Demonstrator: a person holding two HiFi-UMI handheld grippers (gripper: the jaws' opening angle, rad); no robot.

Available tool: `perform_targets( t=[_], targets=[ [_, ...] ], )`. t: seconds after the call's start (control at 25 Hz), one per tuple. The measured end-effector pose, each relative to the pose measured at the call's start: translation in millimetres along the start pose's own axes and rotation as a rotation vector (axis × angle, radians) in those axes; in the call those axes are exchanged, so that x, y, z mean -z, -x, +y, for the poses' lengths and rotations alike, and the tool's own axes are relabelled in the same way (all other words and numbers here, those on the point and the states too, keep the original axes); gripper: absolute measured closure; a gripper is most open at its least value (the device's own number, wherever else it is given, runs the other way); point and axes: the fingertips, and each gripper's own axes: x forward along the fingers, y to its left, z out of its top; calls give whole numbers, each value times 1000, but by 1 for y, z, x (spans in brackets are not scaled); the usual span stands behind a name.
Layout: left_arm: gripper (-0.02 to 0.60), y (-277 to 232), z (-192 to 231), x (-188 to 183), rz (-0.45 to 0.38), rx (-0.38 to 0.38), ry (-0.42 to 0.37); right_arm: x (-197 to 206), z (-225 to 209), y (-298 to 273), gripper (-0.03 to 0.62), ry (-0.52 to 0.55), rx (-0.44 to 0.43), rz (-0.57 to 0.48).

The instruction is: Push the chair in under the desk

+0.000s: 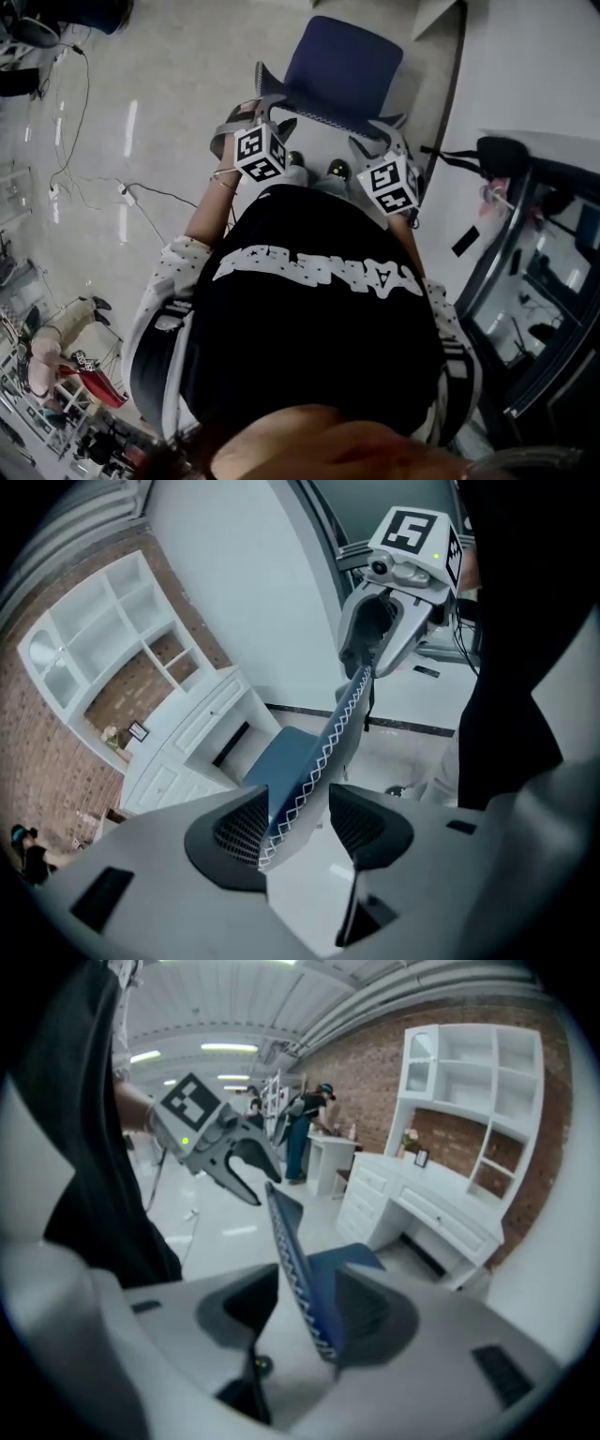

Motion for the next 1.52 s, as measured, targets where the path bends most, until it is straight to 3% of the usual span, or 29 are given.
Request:
perform_targets(
  t=[0.24, 0.28, 0.44, 1.2, 1.52],
  targets=[
    [352, -14, -1, 4, 7, 14, -105, 14, -3, -9, 415, 53, 74, 125],
    [384, -16, -1, 4, 7, 15, -117, 17, -4, -9, 459, 55, 78, 136],
    [431, -21, -2, -1, 2, 39, -163, 22, -7, -10, 464, 55, 92, 158],
    [445, -43, 19, -21, -8, 79, -183, 22, -45, -24, 459, 81, 173, 255],
    [446, -47, 33, -11, -23, 109, -193, 10, -47, -36, 459, 77, 186, 286]
  ],
)
